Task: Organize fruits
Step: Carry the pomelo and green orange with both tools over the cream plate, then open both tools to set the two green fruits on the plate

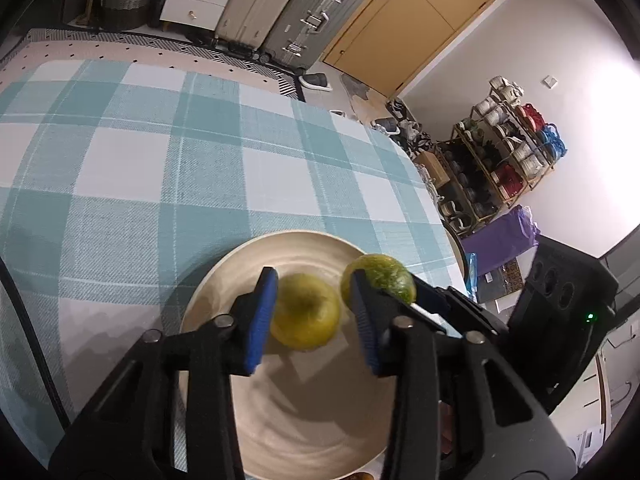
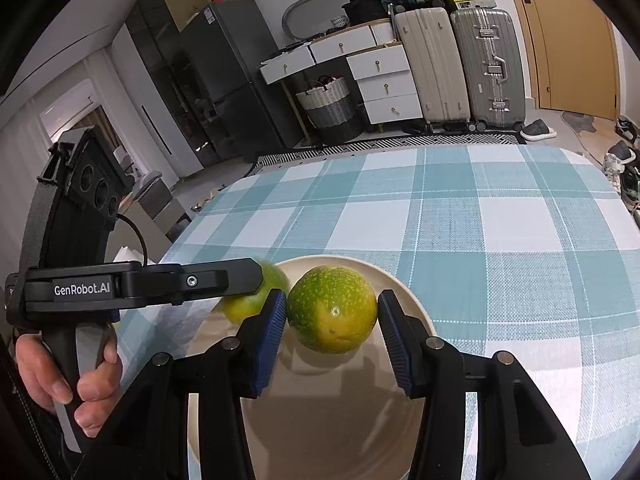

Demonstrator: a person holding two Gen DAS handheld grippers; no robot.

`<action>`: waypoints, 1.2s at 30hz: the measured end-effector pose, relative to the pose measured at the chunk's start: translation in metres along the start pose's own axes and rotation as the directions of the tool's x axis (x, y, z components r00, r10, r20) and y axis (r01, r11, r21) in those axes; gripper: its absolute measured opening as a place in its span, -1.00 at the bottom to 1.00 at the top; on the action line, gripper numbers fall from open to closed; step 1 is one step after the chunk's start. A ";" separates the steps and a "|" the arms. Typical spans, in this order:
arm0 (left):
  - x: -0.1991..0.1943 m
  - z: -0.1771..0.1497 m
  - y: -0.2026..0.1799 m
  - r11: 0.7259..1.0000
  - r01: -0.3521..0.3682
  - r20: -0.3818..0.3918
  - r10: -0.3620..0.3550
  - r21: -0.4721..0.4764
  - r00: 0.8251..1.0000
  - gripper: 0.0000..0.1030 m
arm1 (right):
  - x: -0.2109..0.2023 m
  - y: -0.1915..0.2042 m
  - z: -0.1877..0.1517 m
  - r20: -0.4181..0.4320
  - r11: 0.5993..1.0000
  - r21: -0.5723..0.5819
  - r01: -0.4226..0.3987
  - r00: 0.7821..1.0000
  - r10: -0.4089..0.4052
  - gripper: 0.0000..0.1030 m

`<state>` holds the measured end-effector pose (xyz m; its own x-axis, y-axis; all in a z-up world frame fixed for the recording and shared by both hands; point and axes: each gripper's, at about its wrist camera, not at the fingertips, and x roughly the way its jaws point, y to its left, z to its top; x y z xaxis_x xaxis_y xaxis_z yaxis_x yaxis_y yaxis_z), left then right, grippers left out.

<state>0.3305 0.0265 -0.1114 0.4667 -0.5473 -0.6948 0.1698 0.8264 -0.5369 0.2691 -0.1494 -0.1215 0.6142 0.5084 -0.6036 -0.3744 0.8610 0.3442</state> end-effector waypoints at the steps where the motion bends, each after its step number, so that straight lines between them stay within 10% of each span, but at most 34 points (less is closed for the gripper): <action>1: 0.002 0.001 -0.001 1.000 -0.029 0.005 0.029 0.010 1.000 -0.33 | 0.002 -0.001 0.000 -0.002 1.000 0.000 0.000 1.000 0.000 -0.06; 6: 0.003 0.000 0.000 0.999 -0.035 0.008 0.036 -0.008 0.999 -0.14 | 0.008 0.000 -0.002 -0.014 1.000 -0.008 0.025 1.000 -0.025 0.01; 10: -0.005 -0.003 0.001 0.998 -0.052 0.013 0.052 -0.024 0.999 -0.06 | -0.005 0.000 -0.002 0.037 0.999 0.007 0.053 0.998 -0.053 0.43; 25: -0.094 -0.056 -0.025 0.984 -0.174 0.142 0.169 0.026 0.975 0.10 | -0.088 0.037 -0.009 0.177 0.997 -0.044 0.060 0.983 -0.052 0.69; 36: -0.140 -0.106 -0.056 0.955 -0.289 0.219 0.269 0.067 0.938 0.63 | -0.141 0.067 -0.032 0.231 0.995 -0.066 0.069 0.971 -0.052 0.81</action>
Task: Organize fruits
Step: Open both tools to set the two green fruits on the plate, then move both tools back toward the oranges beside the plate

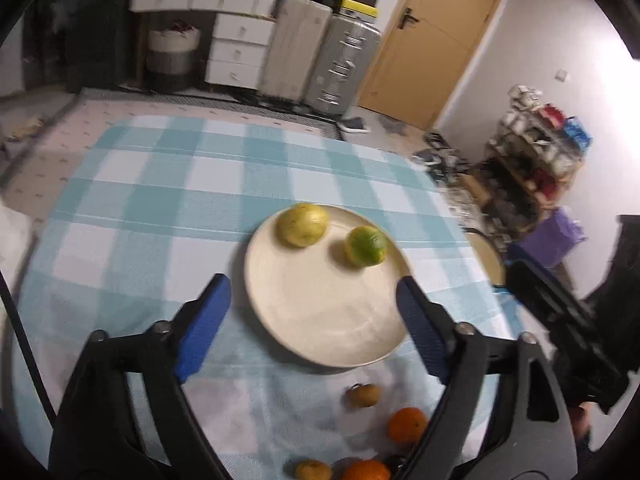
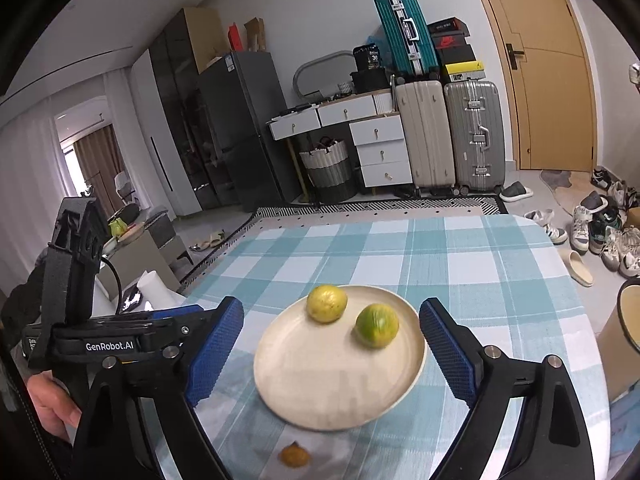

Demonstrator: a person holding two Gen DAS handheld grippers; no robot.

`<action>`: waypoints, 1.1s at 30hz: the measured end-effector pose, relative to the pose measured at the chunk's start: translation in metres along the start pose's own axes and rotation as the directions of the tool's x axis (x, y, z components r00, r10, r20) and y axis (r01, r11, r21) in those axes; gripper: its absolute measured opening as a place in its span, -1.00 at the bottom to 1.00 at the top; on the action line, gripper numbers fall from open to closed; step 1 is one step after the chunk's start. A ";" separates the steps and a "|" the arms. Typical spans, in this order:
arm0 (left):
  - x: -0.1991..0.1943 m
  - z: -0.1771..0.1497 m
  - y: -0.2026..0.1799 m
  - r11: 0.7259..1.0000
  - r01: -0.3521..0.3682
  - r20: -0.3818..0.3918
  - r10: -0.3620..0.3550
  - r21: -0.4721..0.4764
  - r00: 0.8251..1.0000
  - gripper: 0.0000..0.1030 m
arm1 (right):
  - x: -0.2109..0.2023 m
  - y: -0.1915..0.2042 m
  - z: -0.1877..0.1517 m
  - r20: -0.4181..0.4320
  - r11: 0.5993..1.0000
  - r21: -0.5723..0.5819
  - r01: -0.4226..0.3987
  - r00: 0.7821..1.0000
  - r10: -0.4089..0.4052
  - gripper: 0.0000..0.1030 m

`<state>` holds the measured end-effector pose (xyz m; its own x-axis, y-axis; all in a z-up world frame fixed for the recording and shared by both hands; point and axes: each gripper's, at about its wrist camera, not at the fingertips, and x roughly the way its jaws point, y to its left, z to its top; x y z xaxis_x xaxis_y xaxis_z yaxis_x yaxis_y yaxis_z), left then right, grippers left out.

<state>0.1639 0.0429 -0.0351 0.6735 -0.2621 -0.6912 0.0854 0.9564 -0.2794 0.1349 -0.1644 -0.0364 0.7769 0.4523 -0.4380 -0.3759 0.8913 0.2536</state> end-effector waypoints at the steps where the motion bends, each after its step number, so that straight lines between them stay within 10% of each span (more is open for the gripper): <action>1: -0.004 -0.003 -0.003 1.000 -0.011 0.010 0.011 0.017 1.000 0.63 | -0.005 0.002 -0.001 0.002 1.000 -0.002 -0.001 1.000 0.001 0.82; 33: -0.047 -0.117 0.002 0.999 -0.029 -0.026 0.030 0.035 0.999 0.95 | -0.082 0.026 -0.103 -0.089 0.999 0.040 0.028 0.996 -0.024 0.86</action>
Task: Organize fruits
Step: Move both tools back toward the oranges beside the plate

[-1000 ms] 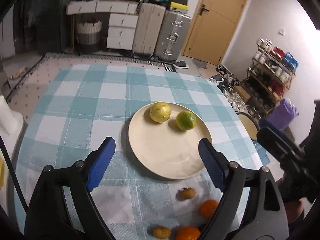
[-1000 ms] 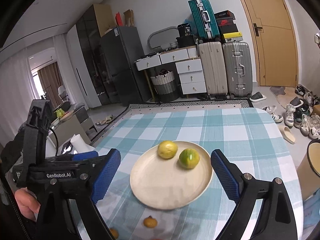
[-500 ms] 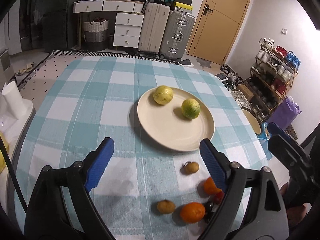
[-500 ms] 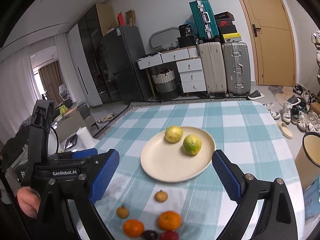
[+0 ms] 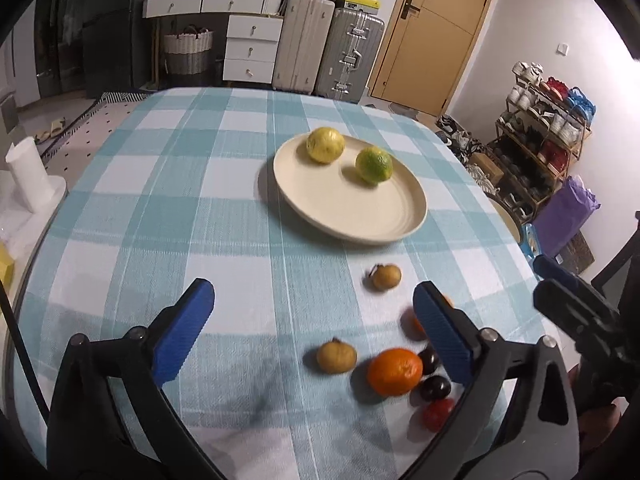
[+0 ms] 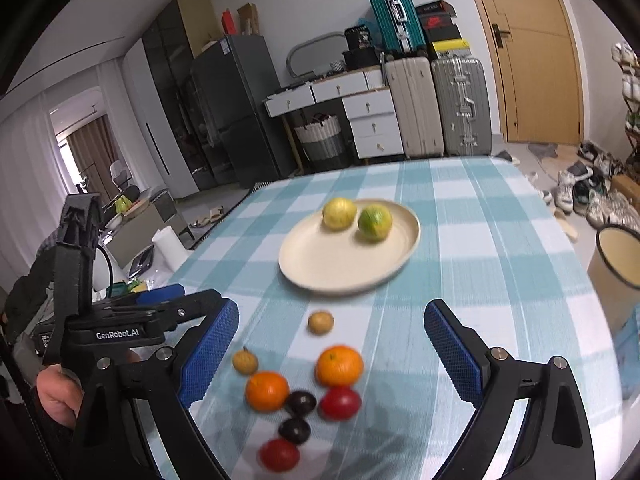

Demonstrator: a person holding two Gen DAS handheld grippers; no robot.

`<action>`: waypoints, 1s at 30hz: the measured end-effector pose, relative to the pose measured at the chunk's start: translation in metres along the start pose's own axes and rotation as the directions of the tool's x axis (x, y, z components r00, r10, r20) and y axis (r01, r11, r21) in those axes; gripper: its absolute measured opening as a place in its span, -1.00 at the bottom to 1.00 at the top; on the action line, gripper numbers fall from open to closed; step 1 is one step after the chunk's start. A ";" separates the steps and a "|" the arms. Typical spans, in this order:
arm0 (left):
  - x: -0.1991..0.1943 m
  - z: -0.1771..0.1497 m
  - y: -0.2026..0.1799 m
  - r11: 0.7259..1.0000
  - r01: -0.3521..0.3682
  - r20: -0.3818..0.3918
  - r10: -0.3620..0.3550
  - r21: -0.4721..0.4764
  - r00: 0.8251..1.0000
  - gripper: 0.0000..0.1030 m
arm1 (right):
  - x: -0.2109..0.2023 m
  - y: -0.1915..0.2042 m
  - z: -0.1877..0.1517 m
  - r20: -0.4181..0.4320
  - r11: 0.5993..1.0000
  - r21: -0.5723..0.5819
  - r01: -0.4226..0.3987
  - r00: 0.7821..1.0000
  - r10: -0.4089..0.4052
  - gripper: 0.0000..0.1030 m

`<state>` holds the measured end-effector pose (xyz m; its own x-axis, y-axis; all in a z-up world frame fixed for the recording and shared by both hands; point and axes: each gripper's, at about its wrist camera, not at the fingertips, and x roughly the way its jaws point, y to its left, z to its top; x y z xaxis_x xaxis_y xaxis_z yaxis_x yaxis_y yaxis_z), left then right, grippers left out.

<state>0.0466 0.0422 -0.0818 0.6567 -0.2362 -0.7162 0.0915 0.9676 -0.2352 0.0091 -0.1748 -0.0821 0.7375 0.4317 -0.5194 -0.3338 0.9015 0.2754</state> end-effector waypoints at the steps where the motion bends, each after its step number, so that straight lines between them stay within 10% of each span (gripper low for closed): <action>1: 0.001 -0.003 0.000 1.000 0.003 -0.009 -0.003 -0.001 1.000 0.96 | 0.002 -0.001 -0.004 -0.011 1.000 0.001 0.000 1.000 0.000 0.86; 30: 0.029 -0.047 0.015 1.000 -0.026 -0.115 0.026 0.002 0.993 0.97 | 0.061 -0.011 -0.035 -0.186 0.998 0.051 -0.023 0.982 0.032 0.86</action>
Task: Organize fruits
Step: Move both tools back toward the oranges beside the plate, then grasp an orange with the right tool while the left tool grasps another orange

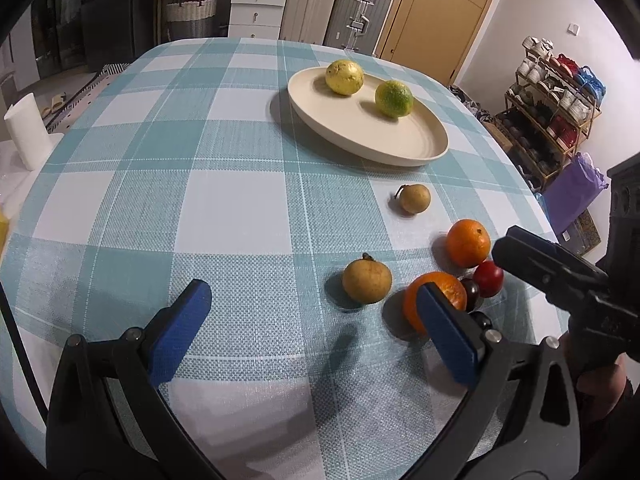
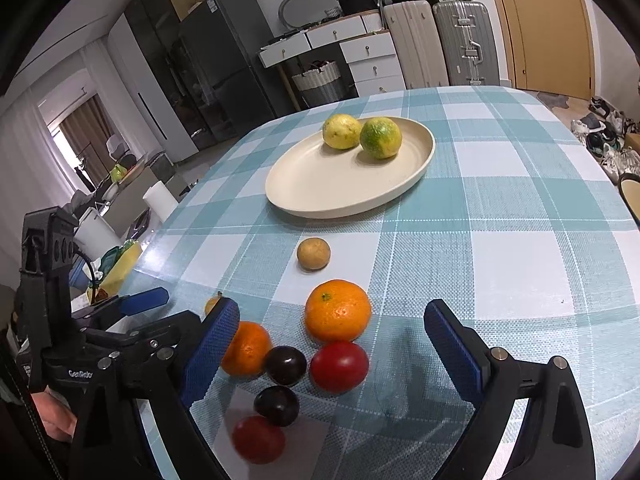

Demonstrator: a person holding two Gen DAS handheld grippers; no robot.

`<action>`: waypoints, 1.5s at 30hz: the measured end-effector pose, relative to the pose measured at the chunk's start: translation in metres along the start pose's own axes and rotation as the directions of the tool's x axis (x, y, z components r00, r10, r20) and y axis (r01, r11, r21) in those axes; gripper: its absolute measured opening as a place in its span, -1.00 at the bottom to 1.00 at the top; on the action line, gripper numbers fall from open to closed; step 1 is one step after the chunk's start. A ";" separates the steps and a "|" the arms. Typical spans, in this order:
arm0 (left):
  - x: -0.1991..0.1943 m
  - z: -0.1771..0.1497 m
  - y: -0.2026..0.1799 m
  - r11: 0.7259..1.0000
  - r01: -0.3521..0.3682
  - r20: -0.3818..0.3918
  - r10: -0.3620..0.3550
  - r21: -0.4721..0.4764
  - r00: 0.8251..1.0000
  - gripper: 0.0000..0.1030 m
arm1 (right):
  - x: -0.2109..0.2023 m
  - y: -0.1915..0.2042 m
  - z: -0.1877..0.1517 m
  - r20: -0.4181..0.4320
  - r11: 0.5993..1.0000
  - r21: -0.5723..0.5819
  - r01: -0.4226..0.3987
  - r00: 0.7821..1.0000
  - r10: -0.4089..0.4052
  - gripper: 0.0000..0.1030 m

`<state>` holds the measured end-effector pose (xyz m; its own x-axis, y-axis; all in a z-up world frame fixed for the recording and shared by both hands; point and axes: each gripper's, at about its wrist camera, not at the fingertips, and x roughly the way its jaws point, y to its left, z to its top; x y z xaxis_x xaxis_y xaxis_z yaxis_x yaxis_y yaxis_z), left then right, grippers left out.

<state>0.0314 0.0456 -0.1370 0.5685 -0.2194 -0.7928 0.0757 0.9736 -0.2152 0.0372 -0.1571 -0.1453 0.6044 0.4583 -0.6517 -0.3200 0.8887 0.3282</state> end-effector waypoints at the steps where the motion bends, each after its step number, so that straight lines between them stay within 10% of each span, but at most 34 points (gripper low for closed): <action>1: 0.000 0.000 0.000 1.000 0.000 -0.002 0.000 0.002 1.000 0.97 | 0.001 -0.001 0.000 -0.003 1.000 0.005 -0.002 1.000 0.002 0.86; 11: 0.003 -0.003 -0.003 1.000 0.013 -0.010 -0.013 0.009 1.000 0.97 | 0.020 -0.008 0.003 -0.054 0.999 0.038 -0.031 0.998 0.033 0.50; 16: 0.001 -0.004 -0.006 0.999 0.042 -0.005 -0.042 0.012 0.999 0.97 | 0.026 -0.010 0.001 -0.075 0.998 0.050 -0.031 0.997 0.035 -0.21; 45: 0.005 -0.008 -0.044 0.971 0.235 -0.072 -0.232 0.042 0.970 0.89 | 0.001 -0.019 -0.003 0.002 0.995 0.063 -0.079 0.997 0.079 -0.23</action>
<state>0.0244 0.0013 -0.1362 0.4753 -0.4432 -0.7600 0.2420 0.8964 -0.3714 0.0422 -0.1737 -0.1543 0.5788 0.5270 -0.6223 -0.3203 0.8487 0.4208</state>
